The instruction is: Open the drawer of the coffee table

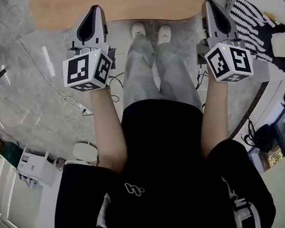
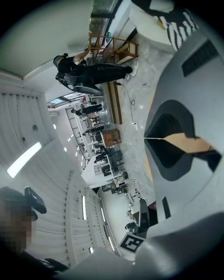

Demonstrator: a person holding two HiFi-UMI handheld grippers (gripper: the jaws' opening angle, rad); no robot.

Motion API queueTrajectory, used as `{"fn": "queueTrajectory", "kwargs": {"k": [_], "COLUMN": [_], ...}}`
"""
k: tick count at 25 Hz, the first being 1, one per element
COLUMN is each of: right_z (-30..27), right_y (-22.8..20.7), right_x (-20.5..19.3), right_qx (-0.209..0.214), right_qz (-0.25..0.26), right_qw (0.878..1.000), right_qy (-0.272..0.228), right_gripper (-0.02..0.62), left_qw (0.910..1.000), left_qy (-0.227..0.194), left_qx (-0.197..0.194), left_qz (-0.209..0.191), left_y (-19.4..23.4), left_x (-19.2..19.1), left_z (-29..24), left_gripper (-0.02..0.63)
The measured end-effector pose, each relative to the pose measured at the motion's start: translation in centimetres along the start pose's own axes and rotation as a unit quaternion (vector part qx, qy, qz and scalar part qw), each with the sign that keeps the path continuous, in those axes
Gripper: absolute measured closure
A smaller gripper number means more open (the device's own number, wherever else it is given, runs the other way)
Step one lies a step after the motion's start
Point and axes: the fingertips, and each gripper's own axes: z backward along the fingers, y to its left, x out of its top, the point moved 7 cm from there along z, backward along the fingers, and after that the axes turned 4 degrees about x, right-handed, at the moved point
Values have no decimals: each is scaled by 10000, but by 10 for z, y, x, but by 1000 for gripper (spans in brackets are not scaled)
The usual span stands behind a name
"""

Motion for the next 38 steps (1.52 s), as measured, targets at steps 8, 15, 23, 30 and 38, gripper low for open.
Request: {"fn": "queueTrajectory", "kwargs": {"k": [8, 15, 23, 30, 38], "right_z": [-14, -19, -16, -21, -34], "right_y": [-15, -39, -60, -72, -91], "right_x": [-69, -139, -213, -270, -323], "right_qx": [-20, 23, 138, 433, 800], "right_qz": [-120, -99, -47, 33, 619], "right_qw": [9988, 9945, 9862, 9761, 9490], "right_qy": [485, 1042, 1650, 2130, 2986], "right_gripper": [583, 583, 583, 581, 459], "left_qw": [9977, 9915, 9821, 9719, 9573], "left_qy": [637, 1258, 1836, 2333, 2890], "left_qx": [-159, -118, -76, -34, 53], "left_qz": [163, 325, 406, 322, 111], "left_y": [5, 11, 19, 35, 57], "left_x": [-76, -155, -233, -292, -343], "left_z": [-22, -40, -48, -59, -78], "left_gripper": [594, 594, 594, 592, 518]}}
